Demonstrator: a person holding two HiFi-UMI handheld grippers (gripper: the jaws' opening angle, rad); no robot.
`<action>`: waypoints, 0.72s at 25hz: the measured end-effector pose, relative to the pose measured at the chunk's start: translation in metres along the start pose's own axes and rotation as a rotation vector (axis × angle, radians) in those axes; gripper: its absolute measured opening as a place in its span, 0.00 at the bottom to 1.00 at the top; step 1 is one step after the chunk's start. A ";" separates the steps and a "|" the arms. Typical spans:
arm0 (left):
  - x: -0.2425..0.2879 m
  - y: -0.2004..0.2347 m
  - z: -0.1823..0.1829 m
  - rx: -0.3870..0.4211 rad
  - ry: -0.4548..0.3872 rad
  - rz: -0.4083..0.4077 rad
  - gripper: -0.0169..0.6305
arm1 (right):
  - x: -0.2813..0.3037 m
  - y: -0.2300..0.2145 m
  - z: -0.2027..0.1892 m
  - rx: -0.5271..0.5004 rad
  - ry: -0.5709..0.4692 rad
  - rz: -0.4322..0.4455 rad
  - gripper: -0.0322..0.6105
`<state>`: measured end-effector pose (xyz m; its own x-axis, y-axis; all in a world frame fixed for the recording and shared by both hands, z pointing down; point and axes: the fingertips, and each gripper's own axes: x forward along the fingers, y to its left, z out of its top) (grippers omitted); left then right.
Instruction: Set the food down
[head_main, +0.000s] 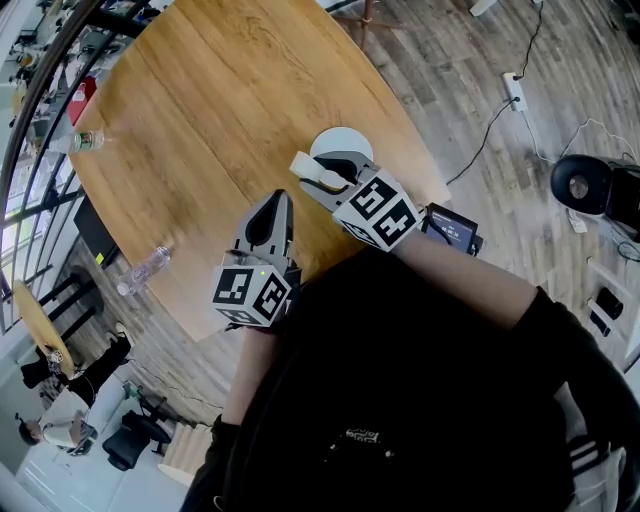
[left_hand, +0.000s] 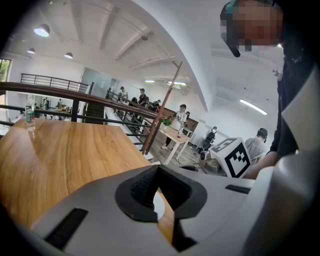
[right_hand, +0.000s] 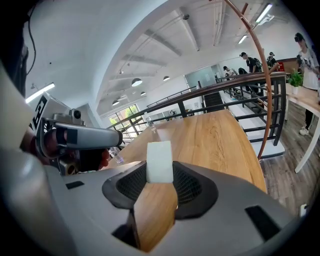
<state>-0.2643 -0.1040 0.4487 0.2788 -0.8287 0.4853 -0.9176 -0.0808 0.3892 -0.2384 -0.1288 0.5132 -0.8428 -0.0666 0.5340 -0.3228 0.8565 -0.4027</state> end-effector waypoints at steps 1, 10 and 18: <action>0.001 0.000 0.000 -0.001 0.002 0.000 0.03 | 0.001 -0.002 -0.002 0.003 0.006 -0.002 0.32; 0.005 0.008 -0.004 -0.009 0.022 0.016 0.03 | 0.020 -0.021 -0.029 0.052 0.092 -0.012 0.32; 0.004 0.015 -0.006 -0.018 0.033 0.036 0.03 | 0.036 -0.044 -0.063 0.044 0.236 -0.102 0.32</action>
<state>-0.2754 -0.1047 0.4613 0.2556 -0.8121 0.5246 -0.9221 -0.0416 0.3848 -0.2274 -0.1367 0.5963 -0.6829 -0.0258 0.7301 -0.4236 0.8282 -0.3670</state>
